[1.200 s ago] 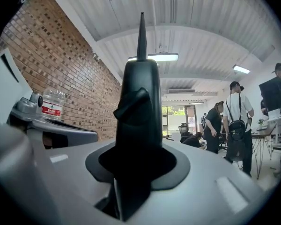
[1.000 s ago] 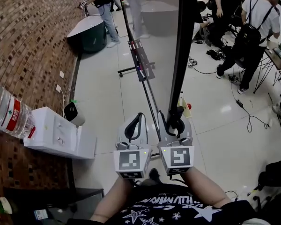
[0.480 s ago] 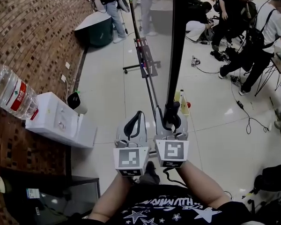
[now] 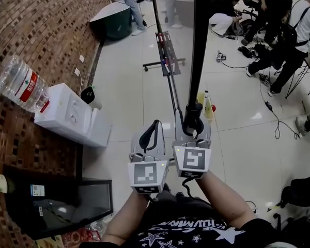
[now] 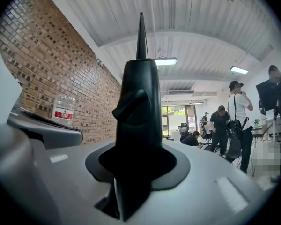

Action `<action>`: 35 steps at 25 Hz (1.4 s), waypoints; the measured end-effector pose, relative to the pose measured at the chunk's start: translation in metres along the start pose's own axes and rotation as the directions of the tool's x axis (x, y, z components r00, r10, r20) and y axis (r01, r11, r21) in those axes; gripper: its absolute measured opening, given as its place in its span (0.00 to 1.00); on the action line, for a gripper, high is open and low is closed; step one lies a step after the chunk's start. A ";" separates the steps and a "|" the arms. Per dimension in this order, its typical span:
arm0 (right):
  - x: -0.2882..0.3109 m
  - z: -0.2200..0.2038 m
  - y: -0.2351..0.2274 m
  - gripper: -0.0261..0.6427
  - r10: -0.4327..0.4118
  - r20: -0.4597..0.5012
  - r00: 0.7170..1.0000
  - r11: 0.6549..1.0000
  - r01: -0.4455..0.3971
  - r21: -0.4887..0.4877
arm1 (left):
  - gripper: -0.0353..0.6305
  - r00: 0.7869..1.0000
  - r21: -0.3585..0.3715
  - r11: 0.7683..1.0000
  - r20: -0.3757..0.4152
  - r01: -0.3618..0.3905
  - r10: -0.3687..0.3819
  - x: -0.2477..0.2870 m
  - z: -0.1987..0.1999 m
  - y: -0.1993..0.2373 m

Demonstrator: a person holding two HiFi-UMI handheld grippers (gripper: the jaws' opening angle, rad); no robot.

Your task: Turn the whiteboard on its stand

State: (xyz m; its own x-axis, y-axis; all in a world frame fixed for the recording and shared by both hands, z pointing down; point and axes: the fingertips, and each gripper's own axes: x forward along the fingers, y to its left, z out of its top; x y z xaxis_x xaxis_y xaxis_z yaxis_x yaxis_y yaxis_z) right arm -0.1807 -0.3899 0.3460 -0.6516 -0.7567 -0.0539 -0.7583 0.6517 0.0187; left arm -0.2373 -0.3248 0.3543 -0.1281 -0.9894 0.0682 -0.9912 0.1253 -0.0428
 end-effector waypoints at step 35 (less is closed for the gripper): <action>-0.223 0.028 0.020 0.25 -0.026 0.037 0.999 0.999 0.025 0.023 | 0.06 0.963 -0.054 0.964 -0.043 0.262 -0.264 -0.169 -0.013 -0.095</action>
State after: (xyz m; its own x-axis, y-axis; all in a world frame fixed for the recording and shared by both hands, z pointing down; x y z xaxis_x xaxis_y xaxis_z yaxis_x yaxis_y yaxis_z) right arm -0.0498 -0.2068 0.3305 -0.6305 -0.7709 -0.0908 -0.7738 0.6335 -0.0055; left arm -0.1219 -0.1682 0.3602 0.1374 -0.9833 0.1196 -0.9904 -0.1346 0.0307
